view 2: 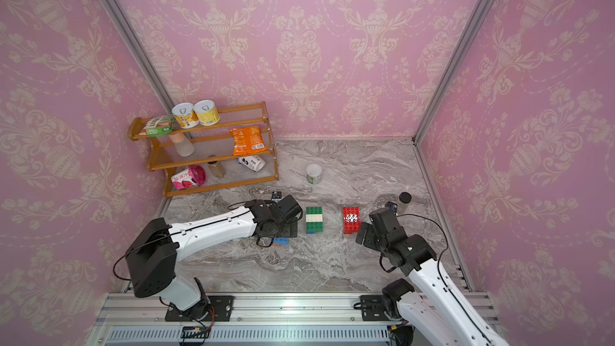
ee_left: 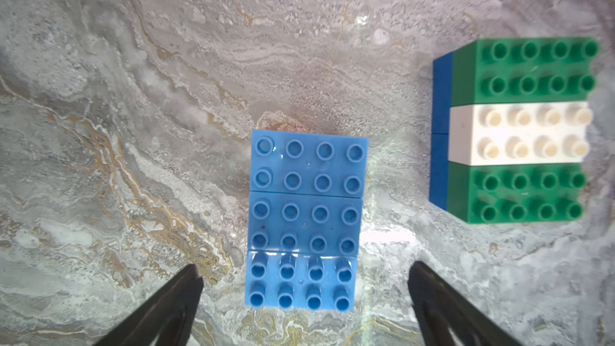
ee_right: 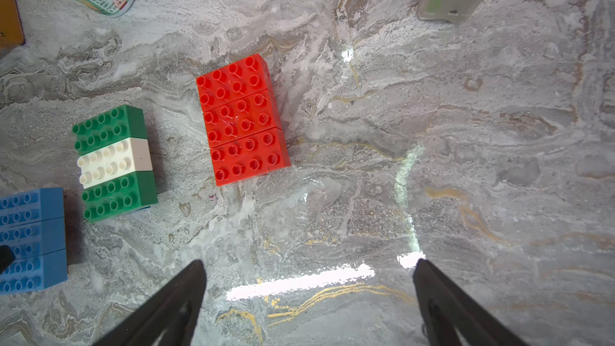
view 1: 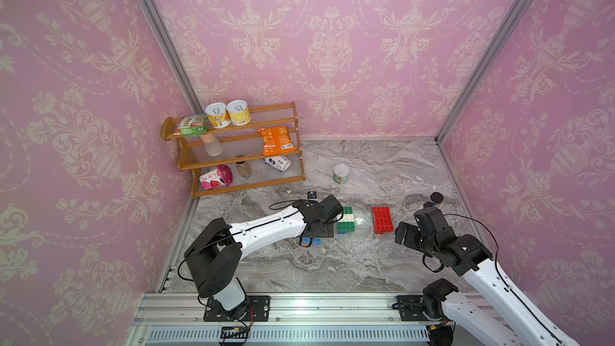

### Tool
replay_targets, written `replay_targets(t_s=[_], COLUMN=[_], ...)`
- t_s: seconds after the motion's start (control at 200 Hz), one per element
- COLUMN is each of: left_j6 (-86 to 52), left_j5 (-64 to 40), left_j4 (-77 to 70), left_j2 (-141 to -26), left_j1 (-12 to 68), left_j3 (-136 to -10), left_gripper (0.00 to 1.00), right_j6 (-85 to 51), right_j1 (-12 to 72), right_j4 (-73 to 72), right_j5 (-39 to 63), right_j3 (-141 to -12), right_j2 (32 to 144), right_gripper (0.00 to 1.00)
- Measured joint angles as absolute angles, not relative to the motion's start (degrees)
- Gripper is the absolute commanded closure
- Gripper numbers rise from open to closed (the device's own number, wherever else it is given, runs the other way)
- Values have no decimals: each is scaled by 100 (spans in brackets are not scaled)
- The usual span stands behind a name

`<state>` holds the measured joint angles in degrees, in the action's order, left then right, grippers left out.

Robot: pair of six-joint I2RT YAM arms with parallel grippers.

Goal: Assemble a rectangle with lego
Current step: Assemble the lego brick with the lego brick, then reset both arms

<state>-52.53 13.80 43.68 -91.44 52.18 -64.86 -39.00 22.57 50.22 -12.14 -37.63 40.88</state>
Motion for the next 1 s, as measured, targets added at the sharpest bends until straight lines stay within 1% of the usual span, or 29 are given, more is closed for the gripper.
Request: replay_targets(t_s=[0.155, 0.295, 0.475, 0.57, 0.665, 0.82, 1.0], left_j6=[-5231, -5190, -5166, -4967, -4633, -3944, -3013], left_j5=[1809, 2338, 3201, 3590, 3968, 4405, 4344], left_j4=[4504, 4469, 4167, 3798, 3376, 2580, 1166], left_j2=[-8458, -7609, -6080, -5251, -4685, -4370, -4362], left_j1=[5041, 4523, 3701, 3371, 3111, 2661, 1900], left_j3=[-6663, -6425, -5247, -4504, -3946, -3376, -2674], left_gripper=[1, 1, 1, 1, 0, 1, 1], right_j6=[-3900, -3835, -3481, -3210, -2891, -2237, -1380], right_j1=[2257, 2257, 2257, 2257, 2257, 2246, 2178], right_j4=[5019, 5019, 4762, 4412, 4021, 2989, 1470], right_j5=[-1264, -1409, -1761, -1944, -2097, -2429, -2956], right_j3=[-3763, -3889, -4224, -4281, -4278, -4051, -3315], right_j2=[4110, 4379, 4864, 5113, 5332, 5343, 4995], right_gripper=[0, 0, 0, 0, 0, 0, 0])
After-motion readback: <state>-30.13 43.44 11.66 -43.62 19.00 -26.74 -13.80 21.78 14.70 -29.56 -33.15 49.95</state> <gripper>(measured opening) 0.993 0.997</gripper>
